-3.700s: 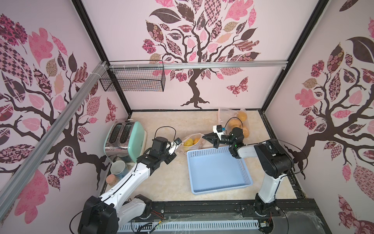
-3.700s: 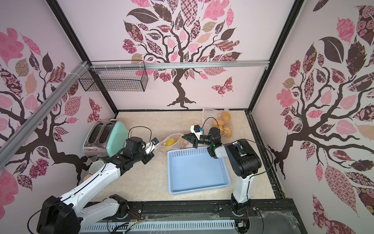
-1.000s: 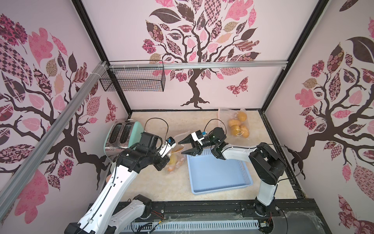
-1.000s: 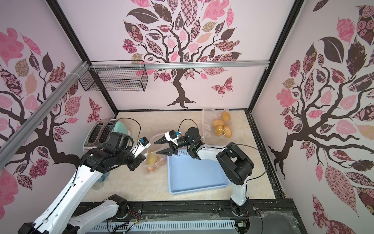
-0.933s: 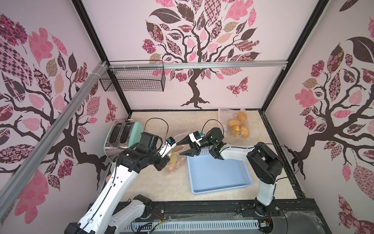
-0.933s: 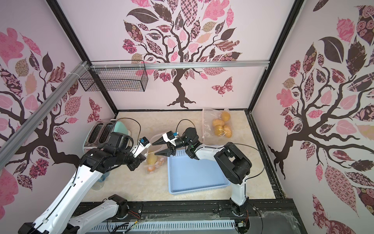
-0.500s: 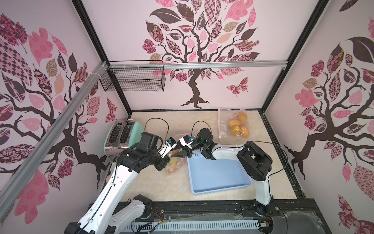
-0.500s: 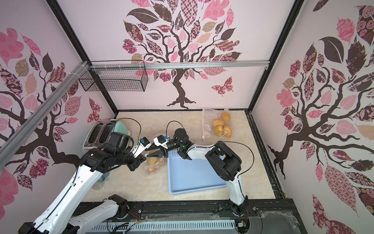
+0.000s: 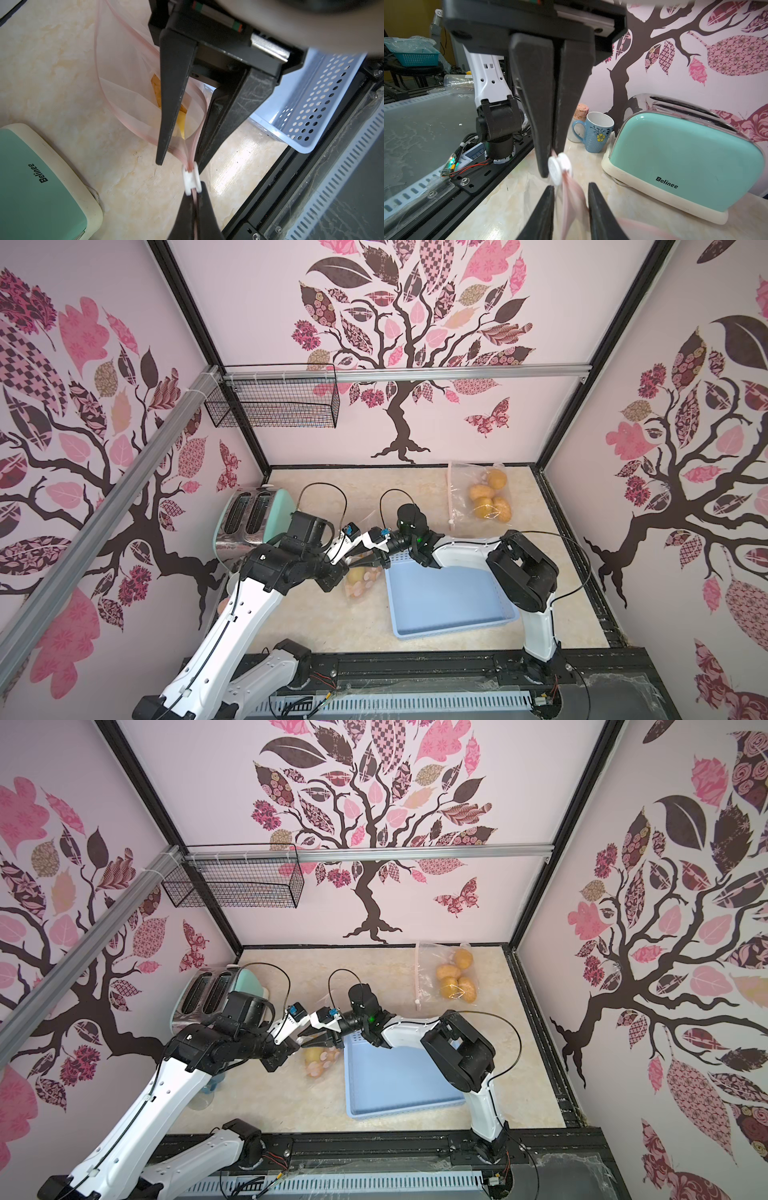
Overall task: Put the potatoes into a zipper bag and zip it
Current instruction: Adjust the zipper food storage bag at the center of the board.
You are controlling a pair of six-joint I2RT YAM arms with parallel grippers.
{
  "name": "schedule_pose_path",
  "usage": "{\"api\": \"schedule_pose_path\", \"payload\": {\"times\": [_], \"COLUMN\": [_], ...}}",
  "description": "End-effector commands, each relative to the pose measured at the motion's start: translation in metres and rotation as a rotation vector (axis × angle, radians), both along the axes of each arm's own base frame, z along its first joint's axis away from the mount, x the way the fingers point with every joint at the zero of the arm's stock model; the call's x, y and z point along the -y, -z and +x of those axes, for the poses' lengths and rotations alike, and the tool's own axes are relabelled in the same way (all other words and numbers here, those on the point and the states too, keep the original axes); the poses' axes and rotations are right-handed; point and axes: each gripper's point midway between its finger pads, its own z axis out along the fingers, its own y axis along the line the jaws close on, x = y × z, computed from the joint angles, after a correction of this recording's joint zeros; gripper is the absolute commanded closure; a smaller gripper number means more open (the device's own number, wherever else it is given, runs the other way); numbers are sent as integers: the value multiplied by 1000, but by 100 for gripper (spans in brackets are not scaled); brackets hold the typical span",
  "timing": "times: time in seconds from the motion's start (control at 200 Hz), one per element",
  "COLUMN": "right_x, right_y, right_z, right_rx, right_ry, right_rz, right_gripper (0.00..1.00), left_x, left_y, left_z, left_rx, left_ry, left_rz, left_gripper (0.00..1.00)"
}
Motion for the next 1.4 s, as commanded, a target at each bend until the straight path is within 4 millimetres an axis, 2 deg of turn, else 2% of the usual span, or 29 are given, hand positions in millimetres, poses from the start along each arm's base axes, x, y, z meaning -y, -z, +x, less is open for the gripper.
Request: {"api": "schedule_pose_path", "payload": {"times": [0.0, 0.21, 0.425, 0.59, 0.9, 1.085, 1.141, 1.206, 1.286, 1.341, 1.396], "right_x": [0, 12, 13, 13, 13, 13, 15, 18, 23, 26, 29], "right_y": [-19, -54, -56, -57, -50, -54, -58, -64, -69, -73, -77], "right_z": [-11, -25, -28, -31, -30, -27, -25, -23, -26, -28, -29], "right_rx": [7, -28, -30, -37, -42, -48, -46, -45, -43, -43, -41], "right_ry": [-31, -77, -93, -106, -95, -63, -39, -11, 4, 7, 14], "right_rz": [31, 142, 131, 123, 115, 128, 143, 164, 181, 195, 208], "right_gripper": [67, 67, 68, 63, 81, 91, 93, 94, 94, 94, 94], "left_x": [4, 7, 5, 3, 3, 2, 2, 3, 9, 11, 13], "left_y": [-11, -12, -9, -6, -5, -4, -8, -11, -16, -28, -35], "left_z": [6, 2, 1, 2, 0, 1, 2, -2, -2, 2, 2], "left_rx": [52, 47, 47, 45, 49, 59, 76, 95, 170, 265, 334], "left_ry": [25, 39, 40, 37, 37, 20, 8, 3, -13, -32, -31], "left_rz": [-9, -24, -9, 6, 2, -2, -17, -51, -143, -211, -258], "left_gripper": [100, 100, 100, 100, 100, 100, 82, 70, 61, 51, 49]}}
